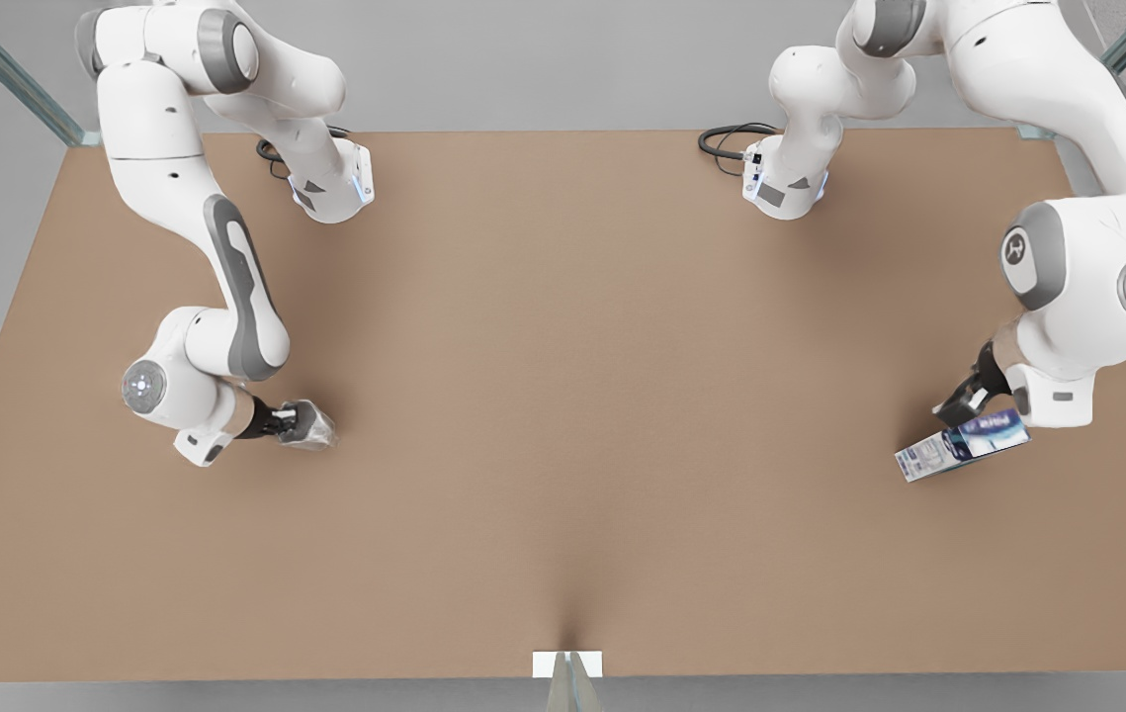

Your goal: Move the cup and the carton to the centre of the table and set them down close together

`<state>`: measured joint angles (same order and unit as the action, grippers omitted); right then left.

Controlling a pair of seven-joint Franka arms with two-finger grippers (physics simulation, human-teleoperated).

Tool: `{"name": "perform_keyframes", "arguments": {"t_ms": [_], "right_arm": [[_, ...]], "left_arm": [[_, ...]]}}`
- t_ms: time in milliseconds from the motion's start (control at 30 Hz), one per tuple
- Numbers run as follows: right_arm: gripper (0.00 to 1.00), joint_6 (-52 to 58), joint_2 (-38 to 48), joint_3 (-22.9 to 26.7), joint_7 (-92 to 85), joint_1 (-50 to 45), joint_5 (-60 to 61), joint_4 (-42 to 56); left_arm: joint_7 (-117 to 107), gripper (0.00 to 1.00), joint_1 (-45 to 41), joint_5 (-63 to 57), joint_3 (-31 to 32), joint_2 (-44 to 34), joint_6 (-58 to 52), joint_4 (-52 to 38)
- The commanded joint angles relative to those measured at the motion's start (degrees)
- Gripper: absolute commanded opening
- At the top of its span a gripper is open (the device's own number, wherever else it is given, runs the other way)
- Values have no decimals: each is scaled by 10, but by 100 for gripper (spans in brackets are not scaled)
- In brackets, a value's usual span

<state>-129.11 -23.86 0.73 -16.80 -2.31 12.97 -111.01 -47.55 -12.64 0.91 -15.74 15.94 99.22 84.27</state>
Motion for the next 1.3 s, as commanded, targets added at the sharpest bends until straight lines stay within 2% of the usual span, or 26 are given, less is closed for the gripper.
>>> {"name": "perform_keyframes", "arguments": {"t_ms": [0, 67, 167, 300, 533, 600, 800, 1000, 1067, 1100, 1167, 1267], "right_arm": [[21, 0, -1, -3, 13, 0, -3, 4], [21, 1, -17, -9, 55, -25, -2, 39], [21, 1, -53, -18, 125, -60, 2, 88], [21, 1, -83, -19, 141, -81, 47, 134], [21, 1, -185, -20, 256, -195, 48, 290], [21, 0, -202, -29, 258, -212, 47, 316], [21, 11, -310, -23, 332, -306, 44, 478], [23, 11, -329, 1, 354, -327, 20, 478], [51, 4, -329, 1, 367, -327, 20, 480], [58, 3, -329, 1, 368, -327, 21, 480], [65, -7, -330, 1, 368, -328, 21, 475], [68, -19, -331, 1, 382, -332, 22, 472]], "left_arm": [[-26, 100, -1, 4, 0, 1, 21, 11], [-134, 100, -7, 7, 3, 1, 93, 58], [-272, 100, -3, 8, 4, 1, 111, 75], [-296, 100, 33, 20, -1, 27, 116, 72], [-301, 100, 143, 22, -1, 54, 153, 71], [-301, 100, 143, 22, -1, 58, 151, 84], [-300, 100, 142, 23, 1, 67, 155, 100], [-301, 100, 137, 23, 3, 90, 159, 93], [-301, 100, 137, 23, 4, 91, 160, 93], [-301, 100, 137, 23, 4, 95, 160, 93], [-301, 100, 137, 22, 4, 97, 167, 93], [-301, 100, 137, 22, 4, 98, 167, 93]]}}
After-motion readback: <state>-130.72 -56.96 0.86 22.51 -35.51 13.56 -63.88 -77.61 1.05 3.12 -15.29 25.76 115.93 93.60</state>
